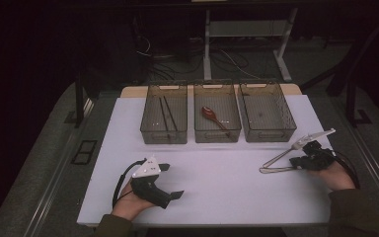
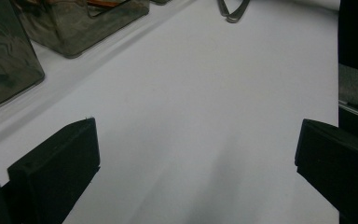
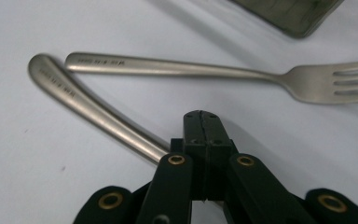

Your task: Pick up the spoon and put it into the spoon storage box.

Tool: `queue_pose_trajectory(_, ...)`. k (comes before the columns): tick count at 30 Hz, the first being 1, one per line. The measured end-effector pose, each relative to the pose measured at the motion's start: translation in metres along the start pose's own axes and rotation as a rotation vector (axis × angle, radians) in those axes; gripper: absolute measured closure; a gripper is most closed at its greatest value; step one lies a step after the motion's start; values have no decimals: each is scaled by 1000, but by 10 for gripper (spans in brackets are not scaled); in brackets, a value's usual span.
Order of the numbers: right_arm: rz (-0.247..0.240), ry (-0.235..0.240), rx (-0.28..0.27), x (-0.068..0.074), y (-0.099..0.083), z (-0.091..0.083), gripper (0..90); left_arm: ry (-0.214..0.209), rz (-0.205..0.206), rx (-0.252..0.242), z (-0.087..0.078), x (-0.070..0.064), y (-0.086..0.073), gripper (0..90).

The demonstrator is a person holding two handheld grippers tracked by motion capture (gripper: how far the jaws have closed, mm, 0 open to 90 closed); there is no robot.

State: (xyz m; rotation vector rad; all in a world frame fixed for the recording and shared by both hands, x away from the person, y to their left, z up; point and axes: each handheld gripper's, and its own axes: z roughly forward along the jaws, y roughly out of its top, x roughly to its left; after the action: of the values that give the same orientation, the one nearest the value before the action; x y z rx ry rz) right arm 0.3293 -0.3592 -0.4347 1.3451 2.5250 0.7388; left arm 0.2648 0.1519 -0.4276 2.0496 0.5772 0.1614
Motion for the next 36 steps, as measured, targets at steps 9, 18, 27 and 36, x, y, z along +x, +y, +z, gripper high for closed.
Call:
queue_pose_trajectory(9,-40,36,32,12,-14,-10,900,2,0,0,0,0,0,0)
queue_pose_trajectory(18,-78,66,54,23,-31,-22,900,2,4,3,-1,0,0,0)
queue_pose_trajectory(27,-101,104,4,23,-33,-31,838,2,3,2,0,0,0,0)
queue_pose_trajectory(36,-206,147,9,39,-27,-26,712,2,3,4,0,1,0,0)
